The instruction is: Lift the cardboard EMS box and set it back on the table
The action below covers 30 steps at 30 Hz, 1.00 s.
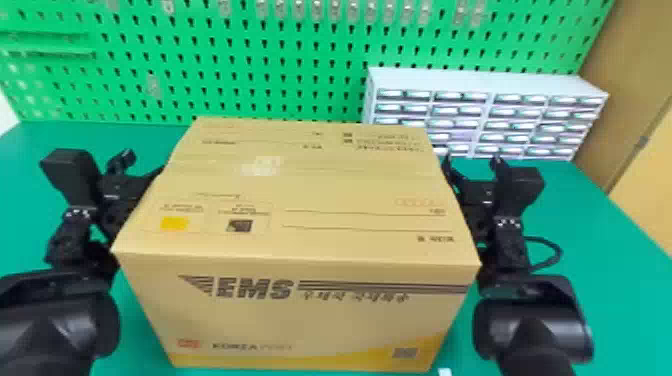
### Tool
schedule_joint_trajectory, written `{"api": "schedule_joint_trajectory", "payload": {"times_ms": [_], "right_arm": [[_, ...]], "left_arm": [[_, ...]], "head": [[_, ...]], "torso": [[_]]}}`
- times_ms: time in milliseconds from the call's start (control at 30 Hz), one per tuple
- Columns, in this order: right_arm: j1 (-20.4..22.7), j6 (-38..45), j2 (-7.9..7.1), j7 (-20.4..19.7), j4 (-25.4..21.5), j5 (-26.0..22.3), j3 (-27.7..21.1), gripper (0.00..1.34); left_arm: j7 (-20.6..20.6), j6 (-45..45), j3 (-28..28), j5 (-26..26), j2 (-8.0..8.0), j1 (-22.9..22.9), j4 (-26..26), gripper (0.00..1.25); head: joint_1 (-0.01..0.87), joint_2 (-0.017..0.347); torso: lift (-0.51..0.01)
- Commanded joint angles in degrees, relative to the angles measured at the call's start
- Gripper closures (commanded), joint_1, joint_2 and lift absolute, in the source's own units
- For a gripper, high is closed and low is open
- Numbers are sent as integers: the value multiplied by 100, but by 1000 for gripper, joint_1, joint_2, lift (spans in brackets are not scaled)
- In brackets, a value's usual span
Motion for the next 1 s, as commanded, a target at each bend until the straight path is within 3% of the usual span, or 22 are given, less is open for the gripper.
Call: {"api": "schedule_joint_trajectory", "payload": {"times_ms": [0, 567, 967], "right_arm": [[0, 0, 6, -8, 0, 0, 14, 400], [-44, 0, 6, -43, 0, -35, 76, 398], [-202, 580, -43, -43, -651, -149, 190, 398]], "left_arm": [[1, 0, -12, -2, -2, 11, -1, 484], [1, 97, -3, 6, -2, -7, -115, 484], [18, 642, 199, -125, -2, -147, -695, 483]], "head": [[678, -15], [678, -15], [678, -15]], "torso": [[-97], [-97], [-97]]}}
